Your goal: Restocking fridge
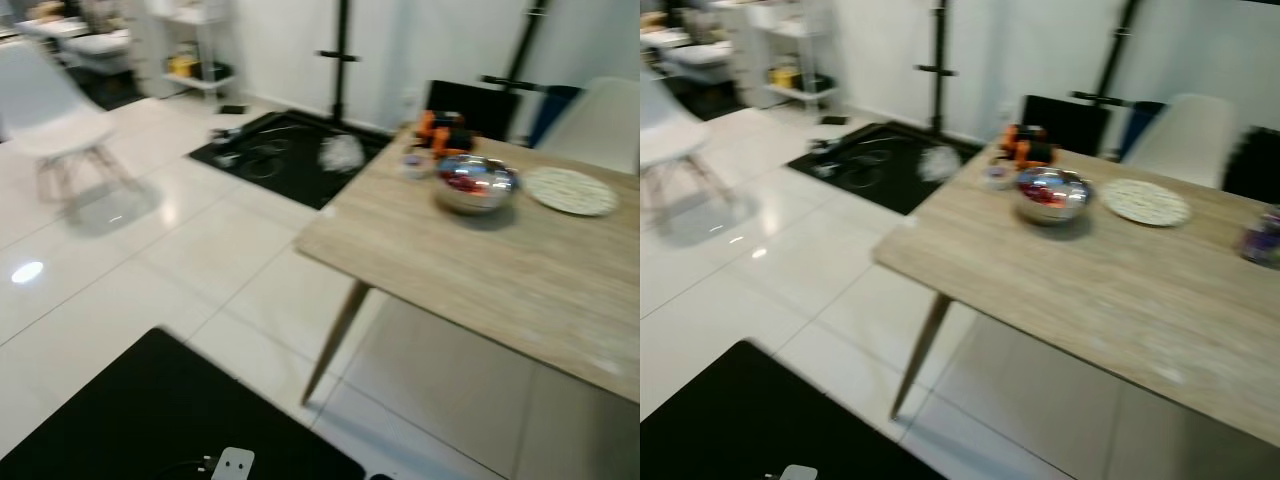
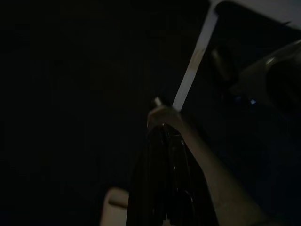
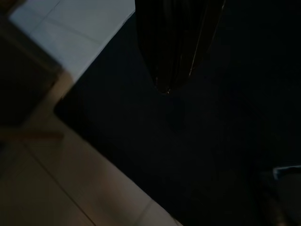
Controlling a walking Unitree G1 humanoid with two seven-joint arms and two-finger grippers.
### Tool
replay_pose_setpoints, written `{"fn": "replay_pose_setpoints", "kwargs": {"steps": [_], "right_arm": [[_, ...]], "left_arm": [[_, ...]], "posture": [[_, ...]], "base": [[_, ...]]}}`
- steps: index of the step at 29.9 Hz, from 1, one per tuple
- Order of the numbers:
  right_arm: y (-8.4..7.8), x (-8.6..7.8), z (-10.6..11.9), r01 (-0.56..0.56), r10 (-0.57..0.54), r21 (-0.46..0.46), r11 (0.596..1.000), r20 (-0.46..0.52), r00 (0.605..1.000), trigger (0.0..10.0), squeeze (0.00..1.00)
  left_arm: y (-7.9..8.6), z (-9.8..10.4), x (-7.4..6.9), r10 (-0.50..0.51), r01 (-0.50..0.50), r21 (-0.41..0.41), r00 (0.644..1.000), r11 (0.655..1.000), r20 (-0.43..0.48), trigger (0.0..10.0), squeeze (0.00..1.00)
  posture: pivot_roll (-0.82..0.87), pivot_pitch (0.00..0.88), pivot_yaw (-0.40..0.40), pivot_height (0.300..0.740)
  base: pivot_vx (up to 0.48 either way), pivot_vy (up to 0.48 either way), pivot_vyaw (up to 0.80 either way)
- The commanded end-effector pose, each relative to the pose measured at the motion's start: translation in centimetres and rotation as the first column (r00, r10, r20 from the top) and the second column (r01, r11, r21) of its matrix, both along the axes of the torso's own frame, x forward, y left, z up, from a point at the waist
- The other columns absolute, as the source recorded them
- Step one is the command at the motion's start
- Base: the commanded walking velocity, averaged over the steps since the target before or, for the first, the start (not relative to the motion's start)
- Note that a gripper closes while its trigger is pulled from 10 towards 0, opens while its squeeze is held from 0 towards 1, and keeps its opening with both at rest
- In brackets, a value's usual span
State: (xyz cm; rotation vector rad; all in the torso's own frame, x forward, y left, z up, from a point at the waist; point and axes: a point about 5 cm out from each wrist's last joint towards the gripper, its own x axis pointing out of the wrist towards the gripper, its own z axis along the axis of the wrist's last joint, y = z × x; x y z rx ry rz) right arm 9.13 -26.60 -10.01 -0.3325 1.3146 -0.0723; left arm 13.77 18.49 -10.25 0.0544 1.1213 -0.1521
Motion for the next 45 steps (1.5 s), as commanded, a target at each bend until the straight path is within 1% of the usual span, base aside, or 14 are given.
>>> {"fn": "replay_pose_setpoints", "kwargs": {"steps": [1, 3, 5, 8, 12, 18, 21, 23, 26, 29, 40, 45], "right_arm": [[-0.1, 0.8, 0.2, 0.003, -0.003, -0.004, 1.0, 0.024, 1.0, 10.0, 0.0], [-0.3, 1.0, 0.3, 0.002, -0.002, -0.007, 1.0, 0.028, 1.0, 10.0, 0.0], [-0.6, 1.9, 0.7, 0.004, -0.003, -0.016, 1.0, 0.052, 0.999, 10.0, 0.0], [-0.6, 1.9, 0.7, 0.005, -0.004, -0.017, 1.0, 0.054, 0.999, 10.0, 0.0], [-0.5, 1.7, 0.6, 0.0, 0.001, -0.02, 1.0, 0.045, 0.999, 10.0, 0.0], [-0.3, 0.4, 0.2, 0.02, -0.02, -0.016, 1.0, 0.021, 1.0, 10.0, 0.0], [-0.3, 0.2, 0.1, 0.035, -0.035, -0.013, 0.999, 0.019, 0.999, 10.0, 0.0], [-0.3, 0.1, 0.1, 0.045, -0.045, -0.011, 0.999, 0.021, 0.999, 10.0, 0.0], [-0.4, 0.1, 0.2, 0.047, -0.047, -0.013, 0.999, 0.022, 0.999, 10.0, 0.0], [-0.5, 0.2, 0.2, 0.05, -0.049, -0.017, 0.999, 0.025, 0.998, 10.0, 0.0], [-0.7, 0.3, 0.3, 0.067, -0.066, -0.027, 0.997, 0.03, 0.997, 10.0, 0.0], [-0.8, 0.4, 0.4, 0.068, -0.067, -0.031, 0.997, 0.031, 0.997, 10.0, 0.0]], "left_arm": [[0.0, -0.2, -0.7, -0.002, 0.002, 0.006, 1.0, 1.0, -0.026, 10.0, 0.0], [0.0, -0.2, -0.5, -0.003, 0.003, 0.004, 1.0, 1.0, -0.022, 10.0, 0.0], [-0.5, 0.0, 0.1, -0.018, 0.018, -0.014, 1.0, 1.0, -0.012, 10.0, 0.0], [-0.7, 0.0, 0.3, -0.023, 0.023, -0.018, 1.0, 1.0, -0.007, 10.0, 0.0], [-0.7, 0.0, 0.3, -0.025, 0.025, -0.018, 1.0, 1.0, -0.006, 10.0, 0.0], [-0.4, 0.0, 0.1, -0.035, 0.035, -0.007, 0.999, 0.999, -0.016, 10.0, 0.0], [-0.2, 0.0, 0.0, -0.022, 0.022, 0.001, 1.0, 1.0, -0.013, 10.0, 0.0], [-0.2, 0.0, 0.1, -0.009, 0.009, -0.01, 1.0, 1.0, -0.008, 10.0, 0.0], [-0.2, 0.0, 0.0, -0.029, 0.029, -0.019, 1.0, 0.999, -0.01, 10.0, 0.0], [-0.1, 0.0, -0.1, -0.044, 0.043, -0.018, 0.999, 0.999, -0.021, 10.0, 0.0], [-0.1, -0.1, -0.3, -0.036, 0.036, -0.025, 0.999, 0.999, -0.024, 10.0, 0.0], [0.0, -0.1, -0.2, -0.012, 0.012, -0.02, 1.0, 1.0, -0.017, 10.0, 0.0]], "posture": [[-0.07, 0.0, -0.023, 0.74], [-0.07, 0.0, -0.022, 0.74], [-0.08, 0.0, -0.017, 0.74], [-0.09, 0.0, -0.016, 0.74], [-0.08, 0.0, -0.016, 0.74], [-0.09, 0.0, -0.002, 0.74], [-0.09, 0.0, -0.002, 0.74], [-0.09, 0.0, -0.002, 0.74], [-0.08, 0.0, 0.003, 0.74], [-0.08, 0.0, 0.003, 0.74], [-0.07, 0.0, 0.006, 0.74], [-0.07, 0.0, 0.003, 0.74]], "base": [[0.0, 0.0, 0.0], [0.0, 0.0, 0.0], [0.334, 0.0, 0.0], [0.363, 0.0, 0.0], [0.371, 0.0, 0.0], [0.379, 0.0, 0.0], [0.373, 0.0, 0.0], [0.0, 0.0, 0.0], [0.0, 0.0, 0.0], [0.0, -0.401, 0.0], [0.0, -0.444, 0.0], [0.0, 0.0, 0.0]]}}
